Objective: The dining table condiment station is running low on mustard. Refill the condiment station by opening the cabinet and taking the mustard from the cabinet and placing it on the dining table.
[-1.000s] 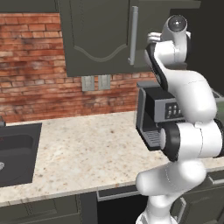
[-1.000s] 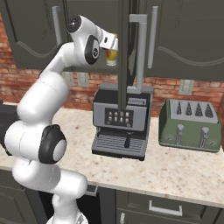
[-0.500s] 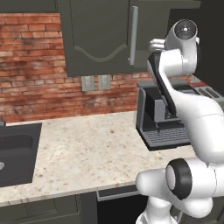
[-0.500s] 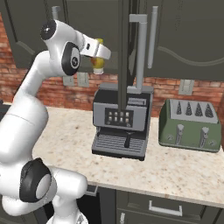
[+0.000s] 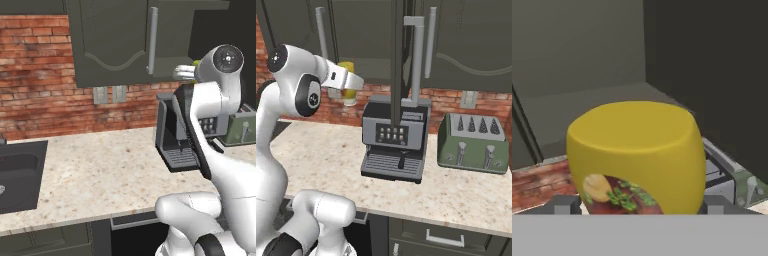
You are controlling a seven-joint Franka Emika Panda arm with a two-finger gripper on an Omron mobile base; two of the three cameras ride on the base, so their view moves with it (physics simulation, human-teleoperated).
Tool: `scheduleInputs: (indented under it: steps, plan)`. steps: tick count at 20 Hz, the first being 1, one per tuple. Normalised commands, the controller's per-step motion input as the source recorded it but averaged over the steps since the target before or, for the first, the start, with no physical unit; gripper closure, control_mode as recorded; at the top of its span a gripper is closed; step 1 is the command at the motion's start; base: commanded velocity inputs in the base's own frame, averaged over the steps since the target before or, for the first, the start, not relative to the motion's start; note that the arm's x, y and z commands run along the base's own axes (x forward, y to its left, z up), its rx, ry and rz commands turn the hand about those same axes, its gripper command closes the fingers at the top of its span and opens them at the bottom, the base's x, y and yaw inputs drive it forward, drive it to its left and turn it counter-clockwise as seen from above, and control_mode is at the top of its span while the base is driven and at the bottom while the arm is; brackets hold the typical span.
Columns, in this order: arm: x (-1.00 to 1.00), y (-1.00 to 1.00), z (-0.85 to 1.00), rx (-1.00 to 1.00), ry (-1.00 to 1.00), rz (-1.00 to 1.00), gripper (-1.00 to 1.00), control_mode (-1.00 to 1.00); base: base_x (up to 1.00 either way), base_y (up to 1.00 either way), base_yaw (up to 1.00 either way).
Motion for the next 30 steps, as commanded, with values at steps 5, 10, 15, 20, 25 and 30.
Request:
scheduleInputs:
  steps: [5, 10, 15, 20, 25, 30]
  plan:
    - [-1.00, 0.20, -0.51, 0.00, 0.00, 0.18, 1.00, -1.00, 0.00, 0.00, 0.00]
    - [-0.76, 0.29, -0.30, 0.00, 0.07, 0.18, 1.00, -1.00, 0.00, 0.00, 0.00]
    - [-0.22, 0.20, 0.00, -0.01, 0.07, 0.11, 1.00, -1.00, 0.00, 0.00, 0.00]
    - [0.00, 0.00, 0.00, 0.00, 0.01, 0.00, 1.00, -1.00, 0.00, 0.00, 0.00]
    - [0.00, 0.00, 0.00, 0.00, 0.00, 0.00, 1.00, -1.00, 0.00, 0.00, 0.00]
    - [0.00, 0.00, 0.00, 0.00, 0.00, 0.00, 1.00, 1.00, -0.31, 0.05, 0.23]
